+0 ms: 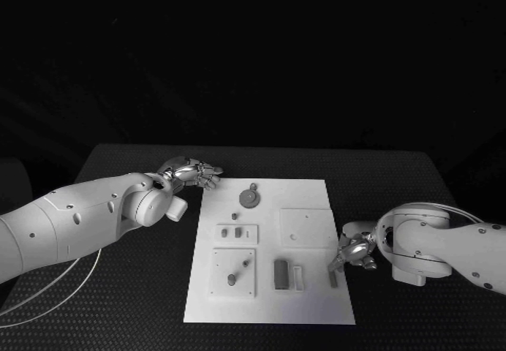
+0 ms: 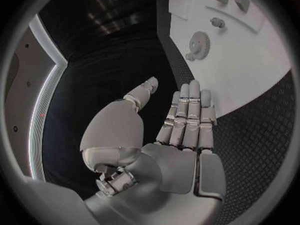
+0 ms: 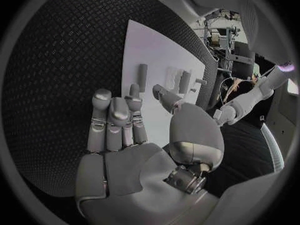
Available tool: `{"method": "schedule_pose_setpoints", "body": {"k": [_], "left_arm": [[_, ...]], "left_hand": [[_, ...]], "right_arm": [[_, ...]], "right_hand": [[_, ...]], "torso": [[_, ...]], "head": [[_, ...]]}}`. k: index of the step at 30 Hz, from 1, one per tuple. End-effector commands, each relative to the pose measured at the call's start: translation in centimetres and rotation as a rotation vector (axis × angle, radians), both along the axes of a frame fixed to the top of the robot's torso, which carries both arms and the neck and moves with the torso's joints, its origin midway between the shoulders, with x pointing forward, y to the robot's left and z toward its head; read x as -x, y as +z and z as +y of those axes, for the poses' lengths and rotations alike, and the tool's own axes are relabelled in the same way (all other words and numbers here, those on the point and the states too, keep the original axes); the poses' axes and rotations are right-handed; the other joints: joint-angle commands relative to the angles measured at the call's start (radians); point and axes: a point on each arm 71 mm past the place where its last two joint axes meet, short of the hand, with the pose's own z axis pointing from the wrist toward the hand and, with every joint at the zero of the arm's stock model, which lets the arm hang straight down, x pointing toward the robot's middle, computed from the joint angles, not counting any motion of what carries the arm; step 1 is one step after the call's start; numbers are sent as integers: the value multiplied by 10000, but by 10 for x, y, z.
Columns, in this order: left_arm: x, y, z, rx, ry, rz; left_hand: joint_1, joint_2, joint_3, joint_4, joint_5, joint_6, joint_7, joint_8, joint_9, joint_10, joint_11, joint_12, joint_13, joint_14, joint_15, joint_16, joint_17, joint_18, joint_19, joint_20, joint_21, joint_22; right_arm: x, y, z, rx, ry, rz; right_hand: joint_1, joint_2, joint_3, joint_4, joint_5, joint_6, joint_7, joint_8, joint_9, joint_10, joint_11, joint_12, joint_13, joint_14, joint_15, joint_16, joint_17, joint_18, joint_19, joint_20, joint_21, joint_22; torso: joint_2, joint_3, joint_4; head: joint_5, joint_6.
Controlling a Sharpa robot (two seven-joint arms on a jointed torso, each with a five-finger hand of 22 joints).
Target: Assemble the parts on the task board
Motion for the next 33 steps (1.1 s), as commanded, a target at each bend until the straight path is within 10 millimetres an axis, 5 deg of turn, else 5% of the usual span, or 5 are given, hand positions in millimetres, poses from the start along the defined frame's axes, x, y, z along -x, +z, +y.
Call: {"method": "schedule_pose_setpoints", "body": {"k": [1,26,33], "left_arm": [[1,1,-3,106,-226,-58],[1,1,-1,108,-246,-19],[2,1,-1,111,-257,-6]], "left_hand": [[-27,48,-2,50,-68,-29,-7,66,-11,-32,-1,52,-16,90,-12,-52,10,105,93,6,-62,11],[-42,53,-16,59,-76,-32,-8,71,-13,-36,-1,57,-18,93,-11,-72,36,103,95,7,-71,22],[-44,58,-17,62,-77,-32,-8,72,-14,-36,-1,59,-18,95,-11,-76,43,103,96,7,-74,25]], "right_arm": [[2,-4,-1,589,375,39],[11,-32,22,1371,1565,-701],[14,-40,33,1773,2200,-1079]], "right_hand": [[-112,-15,-14,101,-57,-37,91,45,17,-22,-44,60,13,-5,26,-38,19,155,6,-9,18,23],[-144,-74,-23,291,-56,-59,75,63,75,-34,-60,49,20,-19,12,-36,31,155,-31,-27,39,50],[689,-127,270,-187,-54,-217,124,-1,88,-110,-14,11,19,-42,54,-80,13,155,-116,-59,19,62]], "torso": [[3,-7,22],[0,-12,10],[-3,-15,12]], "head": [[-7,-17],[1,-61],[4,-71]]}}
